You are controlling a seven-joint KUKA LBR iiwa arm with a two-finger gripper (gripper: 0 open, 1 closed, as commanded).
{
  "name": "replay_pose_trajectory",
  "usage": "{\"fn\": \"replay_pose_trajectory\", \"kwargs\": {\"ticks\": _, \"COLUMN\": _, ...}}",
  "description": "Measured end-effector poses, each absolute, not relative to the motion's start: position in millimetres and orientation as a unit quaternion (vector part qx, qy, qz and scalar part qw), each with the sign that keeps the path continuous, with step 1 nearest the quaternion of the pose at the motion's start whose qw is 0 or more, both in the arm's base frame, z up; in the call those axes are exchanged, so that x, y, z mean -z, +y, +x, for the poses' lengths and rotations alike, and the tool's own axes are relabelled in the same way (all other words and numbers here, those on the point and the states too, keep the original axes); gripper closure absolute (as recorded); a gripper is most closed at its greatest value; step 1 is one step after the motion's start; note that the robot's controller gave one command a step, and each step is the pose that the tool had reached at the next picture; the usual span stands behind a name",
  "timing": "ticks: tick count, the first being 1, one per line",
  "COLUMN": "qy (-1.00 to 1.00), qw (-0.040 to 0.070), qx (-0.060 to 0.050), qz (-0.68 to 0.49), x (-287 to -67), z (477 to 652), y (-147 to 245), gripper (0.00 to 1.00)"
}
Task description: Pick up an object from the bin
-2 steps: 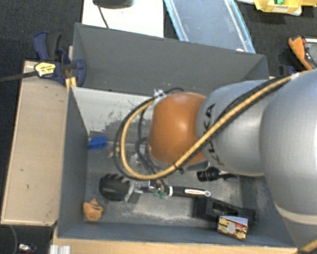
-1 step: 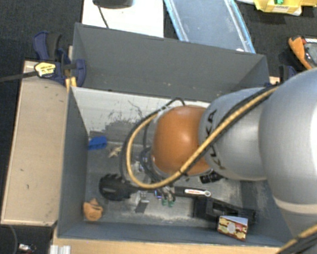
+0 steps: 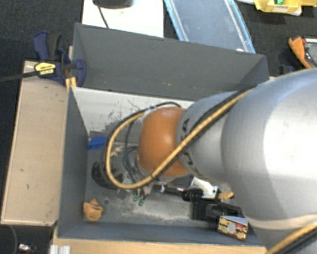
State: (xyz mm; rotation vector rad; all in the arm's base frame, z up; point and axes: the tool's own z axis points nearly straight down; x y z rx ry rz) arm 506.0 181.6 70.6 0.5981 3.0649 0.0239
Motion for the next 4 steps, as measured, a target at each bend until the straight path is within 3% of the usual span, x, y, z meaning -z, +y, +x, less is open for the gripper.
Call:
{"fn": "replay_pose_trajectory", "kwargs": {"ticks": 2, "qy": 0.981, "qw": 0.010, "qx": -0.008, "qz": 0.192, "x": -78.2, "z": 506.0, "y": 181.1, "gripper": 1.00}}
{"fn": "replay_pose_trajectory", "kwargs": {"ticks": 4, "qy": 0.982, "qw": 0.009, "qx": -0.007, "qz": 0.191, "x": -144.2, "z": 506.0, "y": 180.1, "gripper": 1.00}}
